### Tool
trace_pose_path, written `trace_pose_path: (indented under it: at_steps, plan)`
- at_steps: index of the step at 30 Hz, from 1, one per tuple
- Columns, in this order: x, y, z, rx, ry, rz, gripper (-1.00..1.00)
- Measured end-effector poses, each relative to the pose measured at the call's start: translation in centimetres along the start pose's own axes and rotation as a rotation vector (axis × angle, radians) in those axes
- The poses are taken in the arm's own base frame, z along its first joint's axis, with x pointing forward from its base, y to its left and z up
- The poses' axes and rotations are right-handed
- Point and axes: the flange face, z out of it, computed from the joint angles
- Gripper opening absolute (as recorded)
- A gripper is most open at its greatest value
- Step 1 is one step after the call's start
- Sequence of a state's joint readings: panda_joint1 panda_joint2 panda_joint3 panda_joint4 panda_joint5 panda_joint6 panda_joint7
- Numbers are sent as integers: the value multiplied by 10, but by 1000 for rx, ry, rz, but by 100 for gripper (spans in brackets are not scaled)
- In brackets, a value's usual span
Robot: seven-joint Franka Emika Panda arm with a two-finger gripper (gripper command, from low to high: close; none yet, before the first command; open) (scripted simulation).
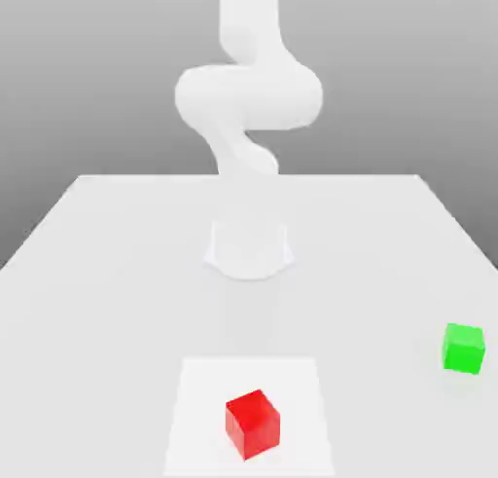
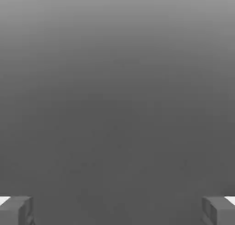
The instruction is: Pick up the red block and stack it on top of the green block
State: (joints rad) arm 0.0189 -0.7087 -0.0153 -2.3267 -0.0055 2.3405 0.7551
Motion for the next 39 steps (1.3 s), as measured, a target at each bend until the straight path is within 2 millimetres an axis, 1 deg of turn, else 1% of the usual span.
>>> trace_pose_path:
  at_steps: [2,5,8,11,16,19,21,23,28,29,34,35,37,39]
  plan:
    - [-4,4,45,-39,-53,-41,0]
    - [-15,14,108,-93,-130,-99,0]
    - [-32,29,167,-144,-207,-157,0]
    - [-54,49,222,-192,-286,-214,0]
    - [-101,91,302,-268,-421,-309,0]
    - [-135,121,342,-309,-505,-367,0]
    - [-158,144,365,-337,-562,-404,0]
    - [-180,165,385,-359,-609,-434,0]
    - [-212,197,430,-367,-629,-447,0]
    - [-216,201,435,-367,-629,-447,-100]
    - [-216,201,435,-368,-630,-446,-100]
    - [-218,202,438,-368,-630,-446,-100]
    - [-212,196,429,-368,-630,-447,-100]
    - [-201,187,414,-368,-630,-447,-100]
